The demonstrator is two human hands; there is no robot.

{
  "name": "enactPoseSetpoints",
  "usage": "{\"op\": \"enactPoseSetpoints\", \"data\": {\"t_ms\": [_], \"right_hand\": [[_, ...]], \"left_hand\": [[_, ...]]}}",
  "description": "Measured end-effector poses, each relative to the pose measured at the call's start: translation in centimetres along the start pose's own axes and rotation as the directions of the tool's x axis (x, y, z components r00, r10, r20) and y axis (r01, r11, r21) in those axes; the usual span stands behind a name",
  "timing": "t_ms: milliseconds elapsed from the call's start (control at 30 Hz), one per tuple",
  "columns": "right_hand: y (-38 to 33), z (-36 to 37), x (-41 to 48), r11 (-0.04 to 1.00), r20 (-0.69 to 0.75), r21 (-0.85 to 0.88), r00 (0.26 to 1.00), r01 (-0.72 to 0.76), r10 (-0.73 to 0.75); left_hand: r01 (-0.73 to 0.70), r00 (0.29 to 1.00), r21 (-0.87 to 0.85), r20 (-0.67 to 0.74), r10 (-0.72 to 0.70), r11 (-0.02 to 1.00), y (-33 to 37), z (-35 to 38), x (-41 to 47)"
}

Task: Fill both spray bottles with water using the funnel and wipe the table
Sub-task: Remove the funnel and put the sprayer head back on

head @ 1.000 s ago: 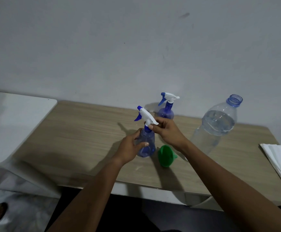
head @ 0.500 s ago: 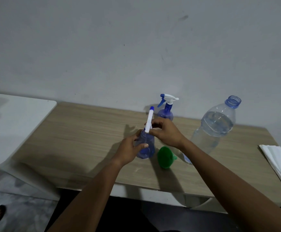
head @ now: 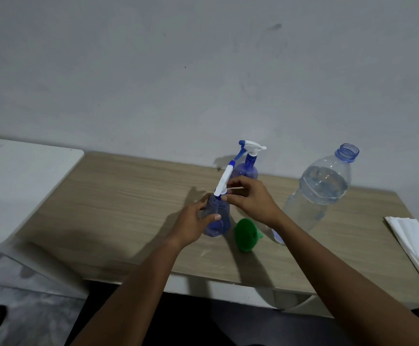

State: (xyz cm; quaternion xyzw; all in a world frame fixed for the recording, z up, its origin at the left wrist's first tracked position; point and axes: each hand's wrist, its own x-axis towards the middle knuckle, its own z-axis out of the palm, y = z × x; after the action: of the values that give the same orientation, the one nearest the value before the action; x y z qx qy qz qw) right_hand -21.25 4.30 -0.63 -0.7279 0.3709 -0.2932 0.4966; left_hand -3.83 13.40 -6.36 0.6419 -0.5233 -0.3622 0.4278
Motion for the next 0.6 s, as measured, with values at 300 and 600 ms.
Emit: {"op": "enactPoseSetpoints", "data": {"t_ms": [300, 600], "right_hand": [[-0.6, 0.4, 0.5, 0.996, 0.139, -0.087, 0.990, -0.008, 0.020], [0.4, 2.6, 0.4, 0.999, -0.133, 0.015, 0.990, -0.038, 0.040]], "left_hand": [[0.000, 1.000, -0.014, -0.001, 0.000, 1.000, 0.3, 0.0, -0.1], [-0.002, 1.000, -0.003, 0.002, 0.002, 1.000, 0.0, 0.0, -0.1]]}}
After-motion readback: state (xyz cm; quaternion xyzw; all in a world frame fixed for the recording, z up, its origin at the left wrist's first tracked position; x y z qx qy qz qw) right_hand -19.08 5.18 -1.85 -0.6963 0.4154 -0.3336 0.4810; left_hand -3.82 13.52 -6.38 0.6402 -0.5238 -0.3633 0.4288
